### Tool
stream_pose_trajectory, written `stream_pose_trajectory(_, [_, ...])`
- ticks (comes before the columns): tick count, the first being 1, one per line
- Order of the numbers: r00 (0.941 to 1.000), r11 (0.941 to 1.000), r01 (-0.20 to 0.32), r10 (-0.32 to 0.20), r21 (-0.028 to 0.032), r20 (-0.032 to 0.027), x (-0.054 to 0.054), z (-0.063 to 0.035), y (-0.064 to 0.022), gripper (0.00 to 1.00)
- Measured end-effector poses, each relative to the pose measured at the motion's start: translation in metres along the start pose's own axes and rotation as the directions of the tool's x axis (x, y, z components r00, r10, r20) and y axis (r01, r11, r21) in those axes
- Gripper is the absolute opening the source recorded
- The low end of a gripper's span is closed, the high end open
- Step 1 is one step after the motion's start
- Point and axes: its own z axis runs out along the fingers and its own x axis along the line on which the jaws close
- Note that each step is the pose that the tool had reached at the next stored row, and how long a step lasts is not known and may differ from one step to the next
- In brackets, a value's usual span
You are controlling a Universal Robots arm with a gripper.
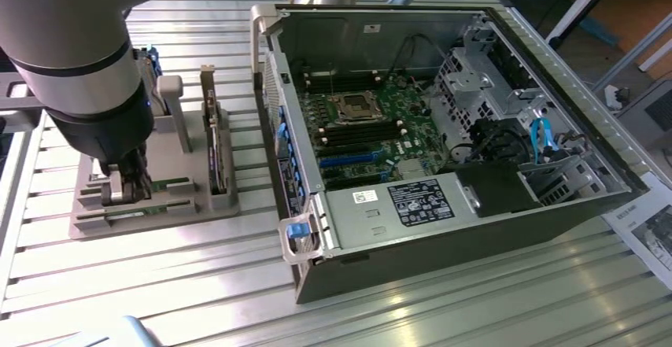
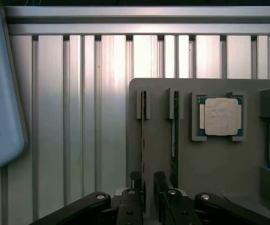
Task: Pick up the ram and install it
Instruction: 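Pick up the ram and move it above insertion slot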
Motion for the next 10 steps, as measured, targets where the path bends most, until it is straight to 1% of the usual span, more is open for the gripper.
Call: stream_pose_trajectory(10, [1.0000,1.0000,0.001,-0.001,0.0000,0.0000,0.003,0.0134,-0.0002,0.25])
